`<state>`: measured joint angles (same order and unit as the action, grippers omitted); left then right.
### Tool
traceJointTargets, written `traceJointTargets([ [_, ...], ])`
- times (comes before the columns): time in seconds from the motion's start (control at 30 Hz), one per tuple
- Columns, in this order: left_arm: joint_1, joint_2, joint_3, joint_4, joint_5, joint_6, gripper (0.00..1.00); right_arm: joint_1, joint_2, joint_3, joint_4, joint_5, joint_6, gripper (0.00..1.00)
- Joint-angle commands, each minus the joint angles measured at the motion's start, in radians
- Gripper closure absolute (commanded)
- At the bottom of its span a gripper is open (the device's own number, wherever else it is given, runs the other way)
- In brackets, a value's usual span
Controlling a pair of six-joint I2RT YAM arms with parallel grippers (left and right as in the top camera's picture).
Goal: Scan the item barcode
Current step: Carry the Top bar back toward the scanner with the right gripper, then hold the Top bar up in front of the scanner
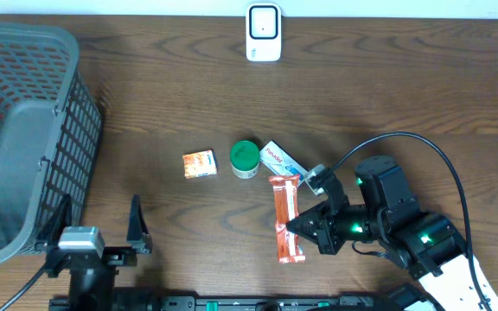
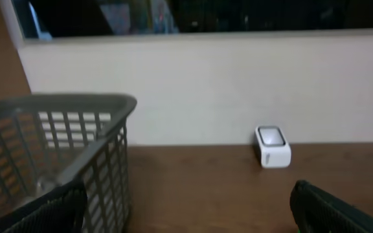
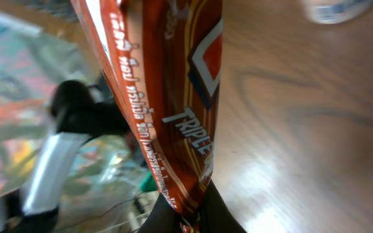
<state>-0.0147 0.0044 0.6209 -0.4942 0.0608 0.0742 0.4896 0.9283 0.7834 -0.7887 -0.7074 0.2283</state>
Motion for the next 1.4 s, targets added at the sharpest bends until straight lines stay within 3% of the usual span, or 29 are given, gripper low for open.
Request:
traceJointTargets([
  [0.0,0.003,0.0,-0.065,-0.002,-0.016,-0.033,0.01,0.009,-0.007,0.001,0.002,0.13,-0.005,0.99],
  [0.3,0.003,0.0,-0.237,0.037,-0.017,-0.035,0.01,0.009,-0.007,0.001,0.043,0.209,-0.027,0.99],
  [0.43,0.003,0.0,-0.329,0.039,-0.016,-0.035,0.01,0.009,-0.005,0.001,0.121,0.524,0.004,0.99],
  [0.67,0.003,0.0,-0.351,0.019,-0.017,-0.035,0.01,0.009,0.051,0.002,0.341,0.761,0.002,0.99],
  [0.87,0.003,0.0,-0.351,-0.011,-0.017,-0.035,0.01,0.009,0.254,0.035,0.483,0.93,-0.087,0.99],
  [1.23,0.003,0.0,-0.351,-0.318,-0.017,-0.035,0.01,0.009,0.767,0.469,0.564,1.228,-0.409,0.99],
  [1.37,0.003,0.0,-0.351,-0.389,-0.017,-0.035,0.01,0.009,0.982,0.646,0.673,1.394,-0.61,0.99],
])
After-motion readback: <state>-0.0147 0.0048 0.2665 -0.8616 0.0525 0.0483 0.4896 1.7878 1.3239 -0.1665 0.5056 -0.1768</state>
